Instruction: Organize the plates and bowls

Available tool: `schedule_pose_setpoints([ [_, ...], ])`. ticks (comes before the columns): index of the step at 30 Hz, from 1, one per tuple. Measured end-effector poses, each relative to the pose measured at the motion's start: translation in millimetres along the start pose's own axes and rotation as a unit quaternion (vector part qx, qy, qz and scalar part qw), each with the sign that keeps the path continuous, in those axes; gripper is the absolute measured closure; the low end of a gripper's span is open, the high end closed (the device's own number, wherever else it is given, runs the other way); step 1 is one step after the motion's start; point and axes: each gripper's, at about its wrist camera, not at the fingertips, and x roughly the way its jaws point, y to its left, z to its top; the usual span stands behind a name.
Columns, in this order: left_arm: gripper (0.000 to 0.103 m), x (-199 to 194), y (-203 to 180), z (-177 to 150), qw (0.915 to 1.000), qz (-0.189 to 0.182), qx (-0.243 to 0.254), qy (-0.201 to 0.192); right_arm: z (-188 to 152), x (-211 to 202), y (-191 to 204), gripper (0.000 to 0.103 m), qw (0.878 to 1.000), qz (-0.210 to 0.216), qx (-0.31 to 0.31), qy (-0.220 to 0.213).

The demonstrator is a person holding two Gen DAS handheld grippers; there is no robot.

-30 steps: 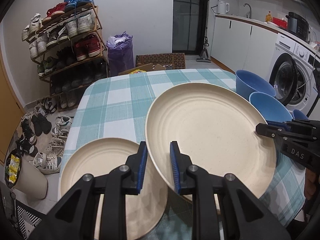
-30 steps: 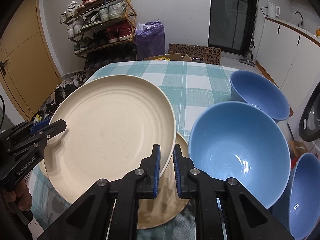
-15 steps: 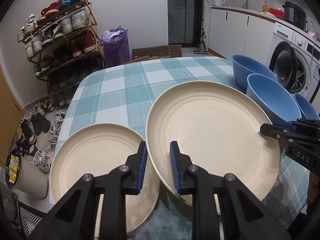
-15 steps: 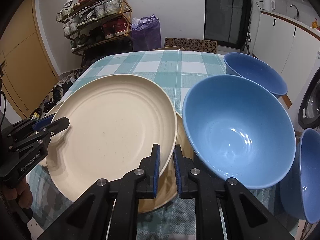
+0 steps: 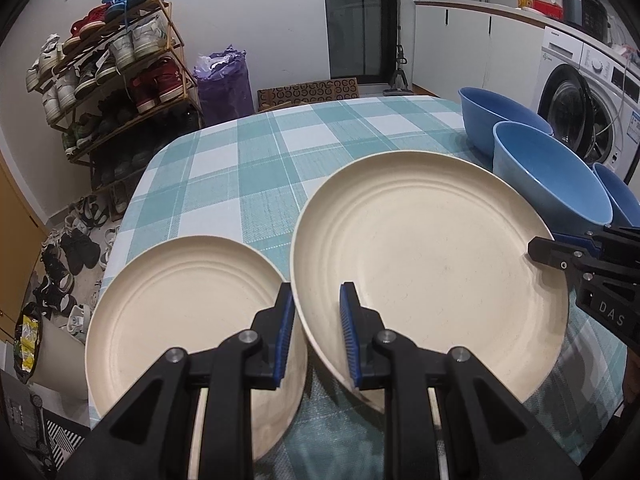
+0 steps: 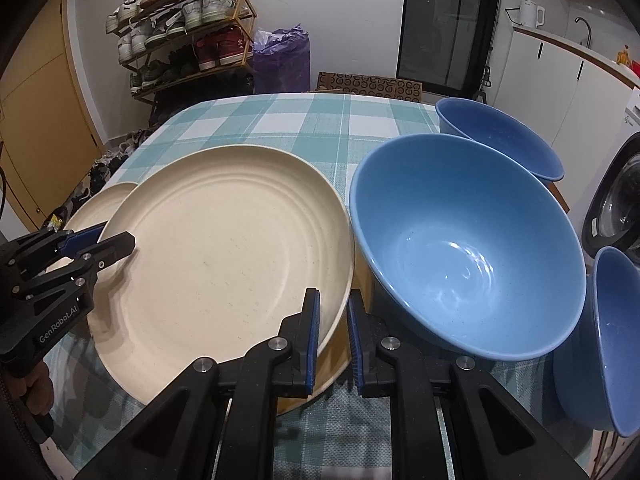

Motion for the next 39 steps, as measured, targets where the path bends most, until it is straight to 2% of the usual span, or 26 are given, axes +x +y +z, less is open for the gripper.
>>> schedule_pose_setpoints([
  [31,0.082,25.8,-17.9,-6.7,0.999,0.019,0.036,0.02,-14.8,11.8,6.9,0.088,0.997,-0.061,-0.039,0.002],
  [39,0.082,27.7,-19.3,-9.3,0.9988,0.019,0.039,0.024,-15.7,13.0,7.2,0.087,0.997,-0.066,-0.041,0.002],
])
